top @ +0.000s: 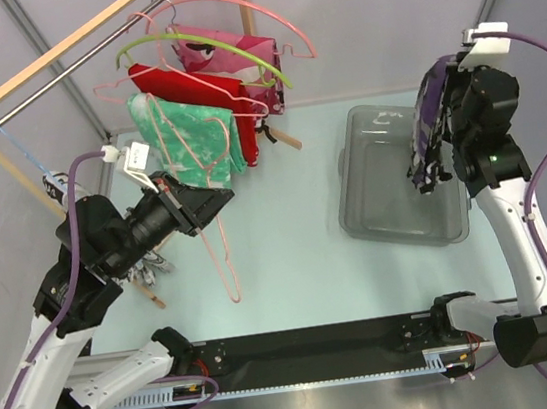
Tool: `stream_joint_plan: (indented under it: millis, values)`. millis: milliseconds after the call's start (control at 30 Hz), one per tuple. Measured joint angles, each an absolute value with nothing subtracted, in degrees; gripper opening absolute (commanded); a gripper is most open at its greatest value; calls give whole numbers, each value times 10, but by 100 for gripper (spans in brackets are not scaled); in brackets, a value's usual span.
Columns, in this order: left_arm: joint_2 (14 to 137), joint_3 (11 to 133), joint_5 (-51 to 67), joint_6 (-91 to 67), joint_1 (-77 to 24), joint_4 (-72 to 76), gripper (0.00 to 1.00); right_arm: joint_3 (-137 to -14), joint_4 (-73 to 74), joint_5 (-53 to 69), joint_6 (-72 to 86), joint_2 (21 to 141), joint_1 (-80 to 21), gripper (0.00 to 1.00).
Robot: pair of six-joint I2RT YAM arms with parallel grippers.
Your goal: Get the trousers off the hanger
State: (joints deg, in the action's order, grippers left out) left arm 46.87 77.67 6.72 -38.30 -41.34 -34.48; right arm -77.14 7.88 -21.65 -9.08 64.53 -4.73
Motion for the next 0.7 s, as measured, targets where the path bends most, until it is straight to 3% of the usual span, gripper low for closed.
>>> stream_joint_plan:
  millis: [300,700]
  values:
    - [470,777,71,-373,-413,-344,0,-691,64,-176,-74,661,-29,0]
    - [480,777,84,-370,-413,-344,0,-690,117,-187,-47,648,48,0]
